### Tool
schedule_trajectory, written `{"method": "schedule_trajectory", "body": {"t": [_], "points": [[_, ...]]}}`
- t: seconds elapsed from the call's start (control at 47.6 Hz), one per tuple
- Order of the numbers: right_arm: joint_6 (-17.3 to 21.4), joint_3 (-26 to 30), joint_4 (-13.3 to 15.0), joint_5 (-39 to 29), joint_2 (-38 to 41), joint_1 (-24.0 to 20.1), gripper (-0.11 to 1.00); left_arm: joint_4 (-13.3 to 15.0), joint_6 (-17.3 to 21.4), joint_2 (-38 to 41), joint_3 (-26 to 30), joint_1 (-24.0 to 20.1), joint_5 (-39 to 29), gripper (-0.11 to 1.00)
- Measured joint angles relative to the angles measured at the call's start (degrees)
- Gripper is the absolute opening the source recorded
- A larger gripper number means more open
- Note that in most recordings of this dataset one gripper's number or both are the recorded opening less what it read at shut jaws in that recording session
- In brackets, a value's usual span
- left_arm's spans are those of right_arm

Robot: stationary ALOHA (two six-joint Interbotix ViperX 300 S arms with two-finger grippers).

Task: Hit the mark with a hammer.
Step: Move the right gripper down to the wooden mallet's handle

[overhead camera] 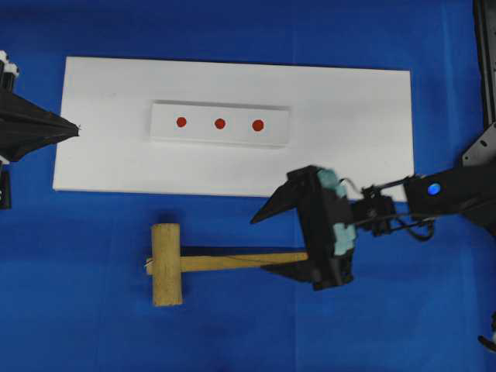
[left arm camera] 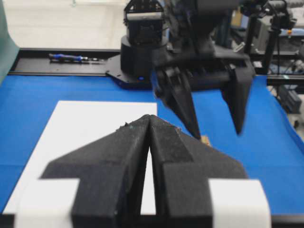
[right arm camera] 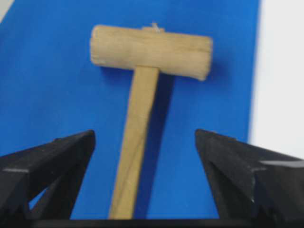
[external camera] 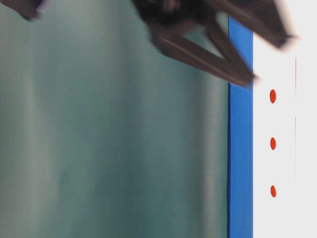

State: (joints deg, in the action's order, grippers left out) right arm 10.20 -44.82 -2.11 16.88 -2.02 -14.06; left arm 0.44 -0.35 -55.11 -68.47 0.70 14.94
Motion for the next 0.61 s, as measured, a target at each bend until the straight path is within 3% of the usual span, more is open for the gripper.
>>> {"method": "schedule_trajectory", "body": {"t": [0.273,0.609], "points": [[0.1,1.8,-4.9,10.8,11.8,-1.5,0.87,0.0,0.0,0.0,-0.6,0.0,0.0,0.00],[0.2,4.9,-9.6,12.0,20.4,-2.9,0.87,0.0,0.0,0.1,-1.6,0.0,0.0,0.00]]}}
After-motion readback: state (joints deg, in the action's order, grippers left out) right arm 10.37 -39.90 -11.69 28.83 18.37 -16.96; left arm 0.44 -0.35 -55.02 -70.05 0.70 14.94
